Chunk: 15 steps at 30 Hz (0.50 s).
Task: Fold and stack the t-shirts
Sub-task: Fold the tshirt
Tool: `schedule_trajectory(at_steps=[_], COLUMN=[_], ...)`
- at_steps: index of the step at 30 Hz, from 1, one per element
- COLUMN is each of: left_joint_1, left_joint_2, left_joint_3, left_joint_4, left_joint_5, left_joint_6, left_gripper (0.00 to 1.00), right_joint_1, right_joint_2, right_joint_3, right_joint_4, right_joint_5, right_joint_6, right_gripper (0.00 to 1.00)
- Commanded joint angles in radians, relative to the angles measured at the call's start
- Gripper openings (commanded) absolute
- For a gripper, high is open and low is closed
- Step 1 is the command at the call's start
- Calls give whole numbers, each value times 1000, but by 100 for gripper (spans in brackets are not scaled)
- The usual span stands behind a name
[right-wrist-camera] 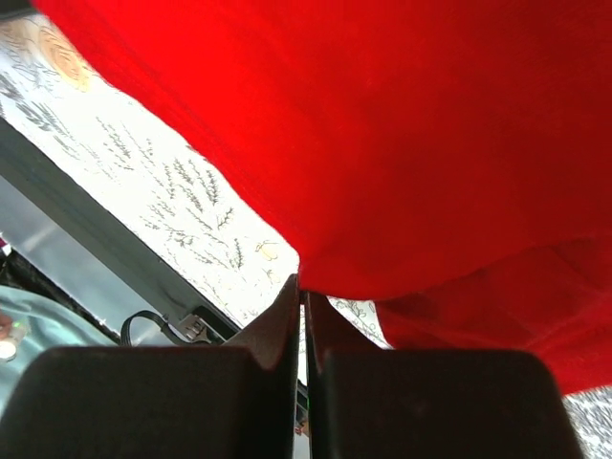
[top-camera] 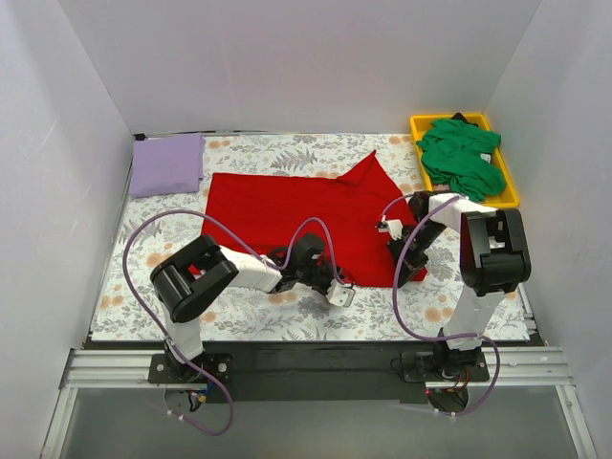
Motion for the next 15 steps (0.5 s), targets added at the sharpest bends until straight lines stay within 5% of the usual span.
schedule_trajectory(at_steps=[1, 15], left_joint_1=[-3, 101], left_joint_2=[-64, -97], left_joint_3=[46, 165], left_joint_4=[-85, -95], left_joint_5=[25, 80], left_joint_6=[-59, -279], left_gripper=[0, 0], right_joint_1=[4, 4], right_joint_2=[-70, -26], right_joint_3=[54, 275], right_joint_4=[-26, -27], right_joint_5=[-49, -92], right_joint_6=[-9, 2], right_gripper=[1, 1])
